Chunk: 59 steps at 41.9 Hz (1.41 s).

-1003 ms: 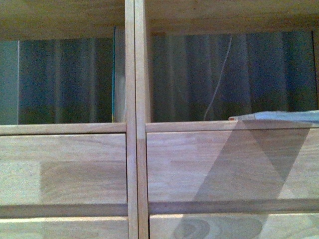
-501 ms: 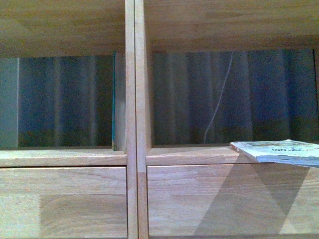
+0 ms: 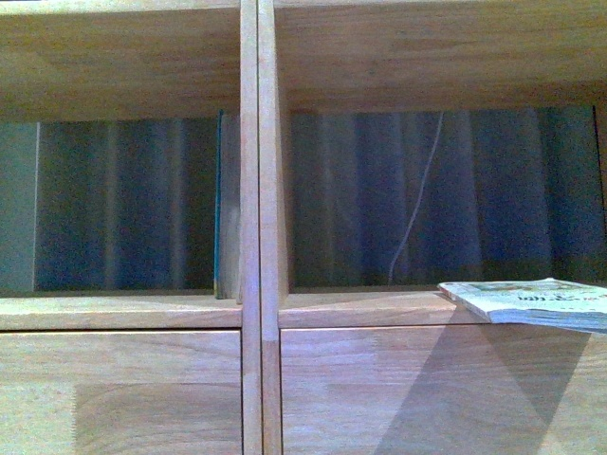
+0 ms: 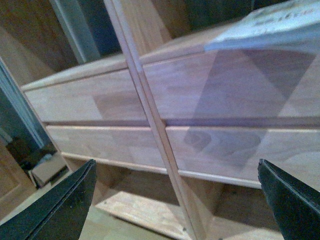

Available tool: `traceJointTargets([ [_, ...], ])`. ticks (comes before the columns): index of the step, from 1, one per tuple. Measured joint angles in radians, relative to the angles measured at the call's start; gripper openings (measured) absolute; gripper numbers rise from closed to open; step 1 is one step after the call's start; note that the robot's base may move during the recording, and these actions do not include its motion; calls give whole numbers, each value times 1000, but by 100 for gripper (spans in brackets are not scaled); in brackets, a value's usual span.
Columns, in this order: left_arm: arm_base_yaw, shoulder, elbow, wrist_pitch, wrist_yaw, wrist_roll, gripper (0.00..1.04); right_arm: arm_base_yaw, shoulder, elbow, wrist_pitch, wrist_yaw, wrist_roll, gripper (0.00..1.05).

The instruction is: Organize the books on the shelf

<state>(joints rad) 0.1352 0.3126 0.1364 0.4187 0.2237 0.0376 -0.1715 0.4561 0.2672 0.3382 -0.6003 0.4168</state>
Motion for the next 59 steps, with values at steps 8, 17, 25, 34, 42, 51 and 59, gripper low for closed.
traceJointTargets([
  [8, 63, 301, 134, 157, 69, -124, 97, 147, 248, 114, 117, 146, 155, 98],
  [17, 68, 542, 266, 298, 88, -217, 97, 241, 506, 166, 248, 220, 362, 98],
  [25, 8, 613, 275, 350, 60, -219, 97, 273, 703, 256, 343, 299, 430, 98],
  [34, -29, 663, 313, 381, 63, -245, 97, 273, 847, 375, 374, 353, 486, 98],
  [42, -35, 682, 342, 400, 86, -285, 97, 267, 902, 434, 387, 380, 508, 98],
  [51, -27, 710, 352, 433, 153, -357, 97, 258, 959, 494, 388, 388, 521, 98],
  [59, 6, 735, 352, 495, 237, -439, 97, 237, 1012, 551, 386, 394, 535, 98],
])
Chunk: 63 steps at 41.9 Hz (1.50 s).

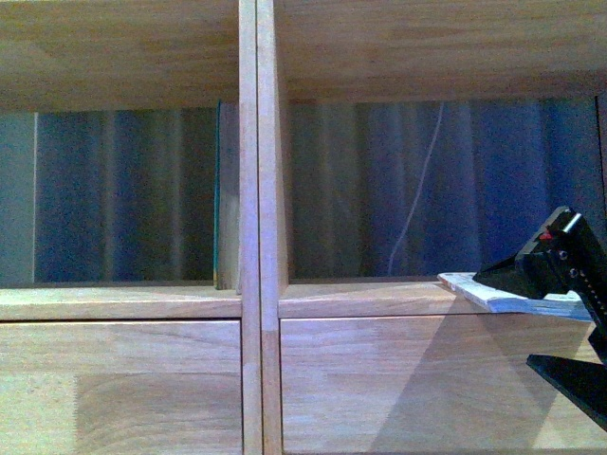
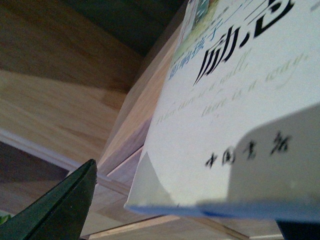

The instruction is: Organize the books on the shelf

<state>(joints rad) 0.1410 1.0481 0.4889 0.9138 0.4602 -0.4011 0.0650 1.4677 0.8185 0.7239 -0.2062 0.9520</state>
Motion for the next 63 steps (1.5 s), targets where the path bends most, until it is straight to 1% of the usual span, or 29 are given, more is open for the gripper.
traceJointTargets([
  [7, 36, 32, 14, 46, 85, -95, 97, -24, 34, 48, -2, 2, 13, 98],
  [13, 62, 70, 52, 68, 177, -162, 97, -33, 43, 69, -6, -8, 28, 98],
  [20, 97, 140, 136, 112, 314, -303, 97, -35, 43, 76, -4, -20, 30, 97],
  [21, 102, 152, 151, 126, 336, -330, 97, -35, 43, 76, -5, -19, 29, 95],
  [27, 120, 227, 245, 169, 449, -518, 97, -33, 43, 78, -23, 5, 21, 76],
  [31, 121, 275, 295, 224, 503, -652, 97, -32, 43, 78, -24, 14, 18, 62],
  [34, 116, 296, 320, 242, 517, -727, 97, -31, 43, 78, -24, 19, 16, 52],
  [38, 96, 319, 360, 258, 523, -798, 97, -32, 43, 78, -18, 19, 6, 31],
  [39, -109, 271, 615, 204, 467, -1001, 97, -160, -227, 112, 281, -72, 52, 8],
  [43, -157, 240, 631, 197, 459, -999, 97, -154, -232, 130, 335, -79, 78, 8],
  [49, -225, 212, 664, 105, 452, -946, 97, -117, -233, 157, 405, -79, 88, 8],
  [55, -266, 214, 692, 39, 447, -896, 97, -32, -239, 165, 479, -108, 87, 8],
  [63, -288, 214, 710, 17, 445, -840, 97, 98, -235, 179, 467, -175, 46, 8],
])
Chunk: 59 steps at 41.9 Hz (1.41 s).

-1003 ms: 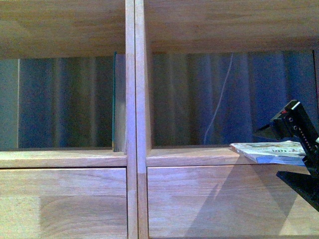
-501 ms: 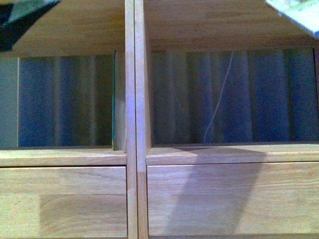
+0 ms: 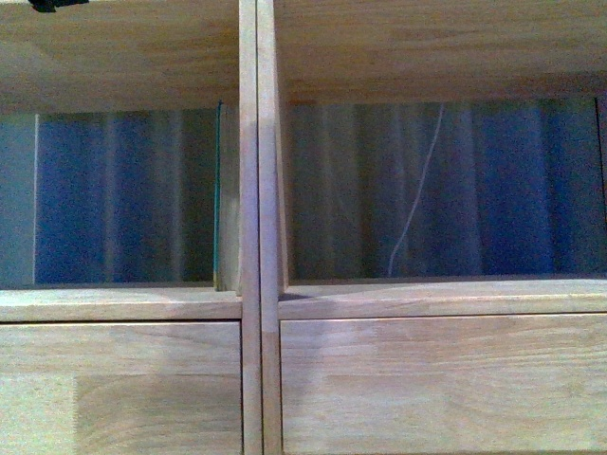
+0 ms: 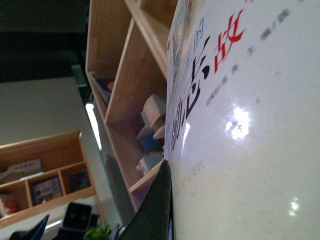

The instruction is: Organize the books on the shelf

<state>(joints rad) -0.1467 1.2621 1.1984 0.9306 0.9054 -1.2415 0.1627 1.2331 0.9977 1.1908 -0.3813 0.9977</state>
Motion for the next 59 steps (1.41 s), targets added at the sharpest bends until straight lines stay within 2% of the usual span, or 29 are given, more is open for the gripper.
traceJointTargets([
  [16, -11, -6, 0, 53, 8, 38, 97, 203, 28, 29, -66, -114, -86, 8],
  [20, -11, -7, 0, 53, 7, 39, 97, 231, 29, 29, -65, -138, -87, 7],
  [33, -53, -12, 0, 111, 6, 6, 97, 275, 57, 27, 69, -245, -5, 7],
  [39, -99, -17, 0, 81, 6, 26, 97, 276, 88, 8, 156, -291, 90, 7],
  [47, -106, -12, 14, 44, 0, 51, 97, 276, 90, -45, 177, -349, 112, 7],
  [59, -105, -12, 23, -36, -15, 119, 63, 267, 91, -71, 164, -352, 106, 7],
])
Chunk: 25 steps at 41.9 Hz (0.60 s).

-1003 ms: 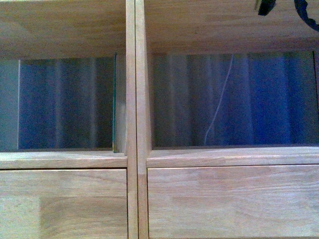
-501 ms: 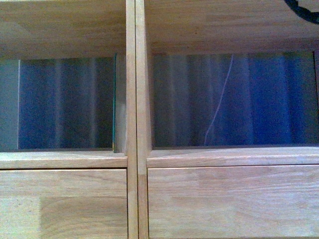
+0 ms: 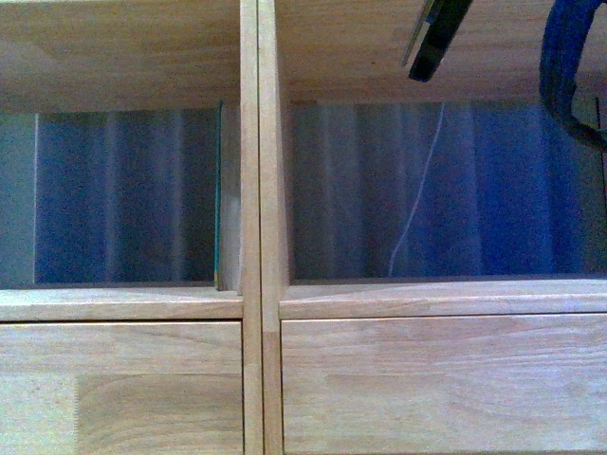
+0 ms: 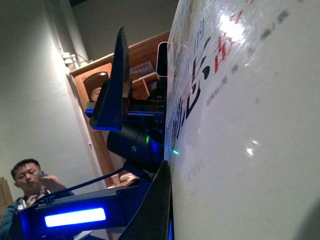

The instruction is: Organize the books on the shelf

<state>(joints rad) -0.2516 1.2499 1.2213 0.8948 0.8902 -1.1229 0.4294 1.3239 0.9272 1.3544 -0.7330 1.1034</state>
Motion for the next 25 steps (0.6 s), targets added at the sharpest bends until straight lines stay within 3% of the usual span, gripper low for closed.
traceJointTargets([
  [15, 17, 0, -2, 4, -21, 18, 12, -9, 2, 1, 10, 6, 3, 8],
  [18, 23, 0, -5, 26, -23, 5, 7, -4, 1, 1, 18, 7, 3, 20],
  [25, 57, 0, -15, 87, -31, -39, 7, -1, -5, 1, 18, 10, 2, 40],
])
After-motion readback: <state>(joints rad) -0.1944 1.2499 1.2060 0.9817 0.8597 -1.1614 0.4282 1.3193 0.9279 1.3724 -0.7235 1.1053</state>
